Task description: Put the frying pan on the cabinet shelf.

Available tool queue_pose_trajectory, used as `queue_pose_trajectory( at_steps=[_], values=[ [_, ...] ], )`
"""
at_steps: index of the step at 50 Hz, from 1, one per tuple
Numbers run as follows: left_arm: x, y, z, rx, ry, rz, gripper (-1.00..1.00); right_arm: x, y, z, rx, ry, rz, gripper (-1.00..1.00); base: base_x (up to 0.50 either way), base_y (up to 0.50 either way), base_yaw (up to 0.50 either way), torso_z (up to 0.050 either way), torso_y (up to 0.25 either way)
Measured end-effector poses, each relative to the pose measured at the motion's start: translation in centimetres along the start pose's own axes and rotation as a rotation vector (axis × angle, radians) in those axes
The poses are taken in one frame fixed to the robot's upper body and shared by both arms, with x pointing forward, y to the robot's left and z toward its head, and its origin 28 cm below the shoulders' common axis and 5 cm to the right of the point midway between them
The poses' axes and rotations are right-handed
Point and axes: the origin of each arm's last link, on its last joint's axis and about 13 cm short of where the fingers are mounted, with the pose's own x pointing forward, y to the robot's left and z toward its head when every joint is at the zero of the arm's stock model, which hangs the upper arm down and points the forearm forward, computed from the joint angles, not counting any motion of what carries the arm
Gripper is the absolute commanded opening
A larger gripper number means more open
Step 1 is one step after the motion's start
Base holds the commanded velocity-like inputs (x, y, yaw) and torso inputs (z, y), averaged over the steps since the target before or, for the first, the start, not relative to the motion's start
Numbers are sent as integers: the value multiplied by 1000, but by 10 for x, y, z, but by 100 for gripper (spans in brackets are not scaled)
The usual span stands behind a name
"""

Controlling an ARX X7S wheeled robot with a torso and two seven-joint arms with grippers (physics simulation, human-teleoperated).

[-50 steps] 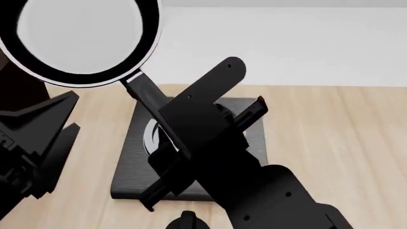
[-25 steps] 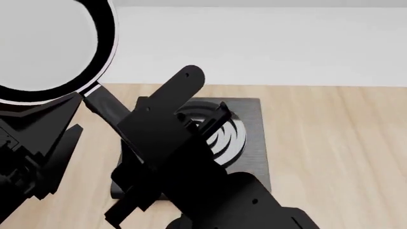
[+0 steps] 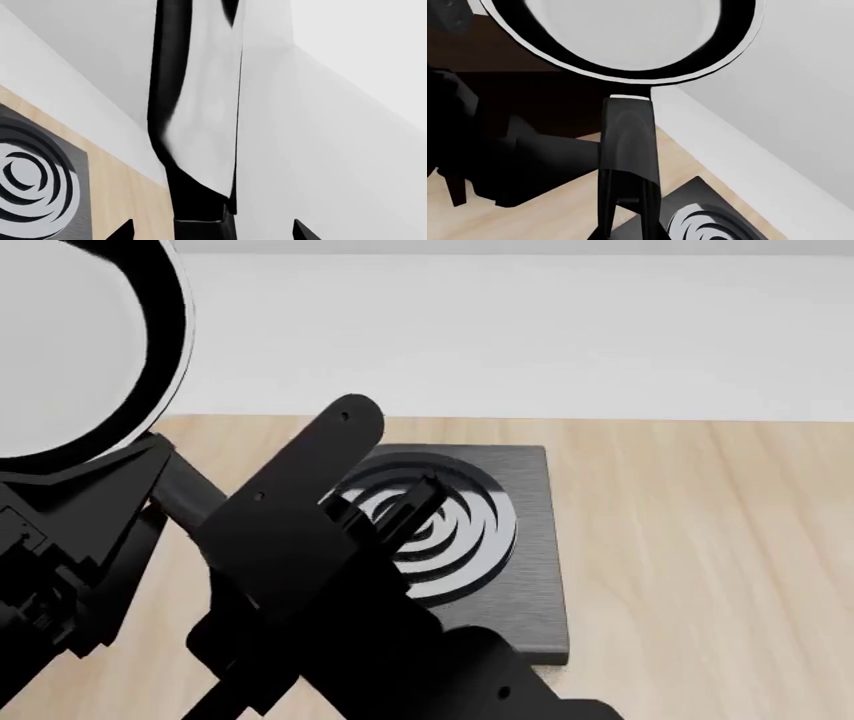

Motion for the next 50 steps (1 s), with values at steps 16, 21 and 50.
queue_pose_trajectory(
  at_steps=[16, 21, 50],
  values=[
    [1, 0, -1, 10, -2, 2, -100, -3, 4, 1, -12, -3, -23, -100, 0, 8, 0, 1, 0],
    [0, -1, -1, 9, -4, 2, -100, -4, 4, 2, -12, -6, -23, -100, 0, 8, 0, 0, 0],
    [15, 8, 6, 17, -69, 123, -100, -16, 8, 3, 9, -61, -107, 100, 0, 6, -1, 0, 0]
  ],
)
